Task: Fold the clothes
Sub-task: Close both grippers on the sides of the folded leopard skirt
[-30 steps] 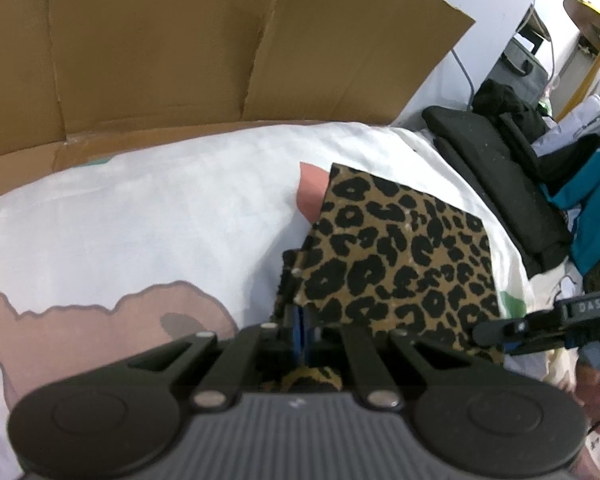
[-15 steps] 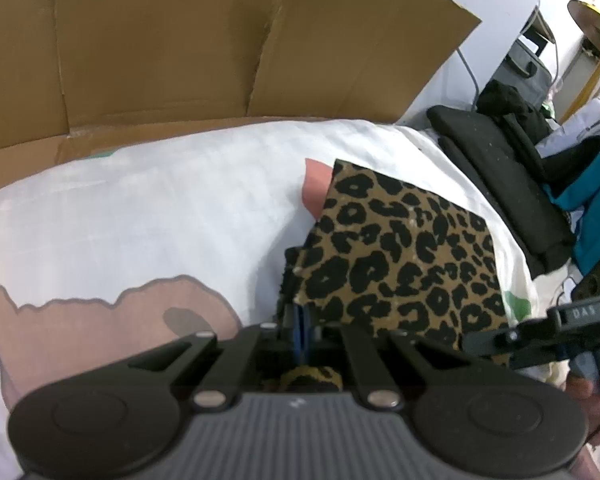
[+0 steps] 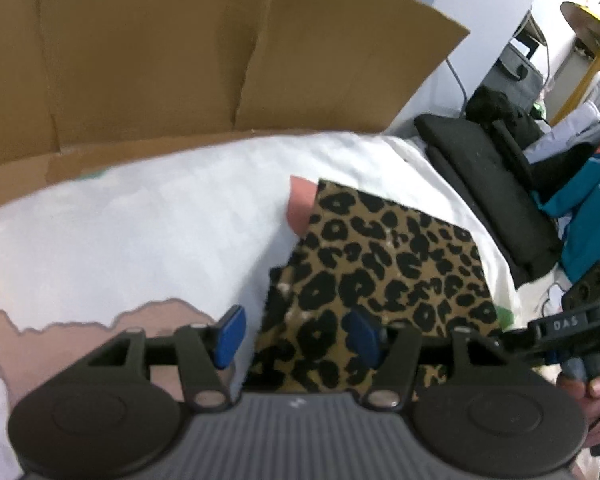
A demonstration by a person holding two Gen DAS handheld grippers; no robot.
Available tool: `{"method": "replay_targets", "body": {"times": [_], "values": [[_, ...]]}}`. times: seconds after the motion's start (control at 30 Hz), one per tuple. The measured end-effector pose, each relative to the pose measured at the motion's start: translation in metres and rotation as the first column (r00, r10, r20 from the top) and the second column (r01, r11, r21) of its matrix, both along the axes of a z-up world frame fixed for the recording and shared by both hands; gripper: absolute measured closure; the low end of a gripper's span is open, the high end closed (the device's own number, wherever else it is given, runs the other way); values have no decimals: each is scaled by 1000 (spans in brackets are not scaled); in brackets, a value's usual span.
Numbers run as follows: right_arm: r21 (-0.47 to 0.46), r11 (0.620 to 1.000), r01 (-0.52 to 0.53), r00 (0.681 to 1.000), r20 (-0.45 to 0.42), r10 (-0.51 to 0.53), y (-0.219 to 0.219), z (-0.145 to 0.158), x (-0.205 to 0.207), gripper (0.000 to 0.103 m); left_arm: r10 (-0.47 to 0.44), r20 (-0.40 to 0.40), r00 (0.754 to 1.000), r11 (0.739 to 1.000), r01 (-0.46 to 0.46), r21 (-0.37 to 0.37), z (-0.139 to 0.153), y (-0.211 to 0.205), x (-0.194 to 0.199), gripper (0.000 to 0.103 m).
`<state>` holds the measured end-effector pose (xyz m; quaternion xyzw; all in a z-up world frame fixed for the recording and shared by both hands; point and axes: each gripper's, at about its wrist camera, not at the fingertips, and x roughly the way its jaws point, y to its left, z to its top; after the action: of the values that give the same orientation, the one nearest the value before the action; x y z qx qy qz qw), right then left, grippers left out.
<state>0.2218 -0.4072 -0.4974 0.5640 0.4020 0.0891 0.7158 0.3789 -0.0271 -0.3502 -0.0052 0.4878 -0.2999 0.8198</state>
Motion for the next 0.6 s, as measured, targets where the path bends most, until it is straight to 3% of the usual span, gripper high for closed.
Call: {"method": "replay_targets", "body": {"times": [0.2, 0.27, 0.3, 0.33, 0.43, 0.47, 0.53, 0.57, 0.6], "values": [[-1, 1000, -5, 1000, -3, 5, 0, 0, 1, 97, 50, -125, 991, 996, -59, -74, -22, 13, 10, 34], [-2, 1000, -10, 1000, -4, 10, 2, 1, 4, 94, 52, -151, 987, 994, -66, -91, -26, 17, 12, 34], [-3, 1000, -13, 1000, -7, 13, 2, 1, 4, 93, 51, -164, 985, 993, -67, -99, -28, 17, 12, 39], [-4, 1000, -17, 1000, -10, 17, 2, 2, 5, 90, 48, -176, 983, 992, -67, -107, -29, 17, 13, 45], [1, 1000, -15, 1000, -13, 15, 6, 3, 8, 71, 39, -186, 982, 992, -60, -110, -30, 16, 12, 48], [1, 1000, -13, 1000, -14, 13, 8, 3, 8, 71, 34, -180, 983, 993, -54, -105, -30, 15, 12, 48], [-1, 1000, -10, 1000, -18, 10, 11, 3, 9, 72, 37, -179, 983, 993, -56, -102, -29, 15, 13, 52], [-7, 1000, -10, 1000, -22, 10, 12, 2, 9, 87, 43, -182, 982, 993, -63, -104, -29, 16, 14, 54], [-13, 1000, -10, 1000, -26, 9, 12, 2, 9, 94, 49, -185, 981, 992, -70, -107, -28, 18, 14, 62]]}}
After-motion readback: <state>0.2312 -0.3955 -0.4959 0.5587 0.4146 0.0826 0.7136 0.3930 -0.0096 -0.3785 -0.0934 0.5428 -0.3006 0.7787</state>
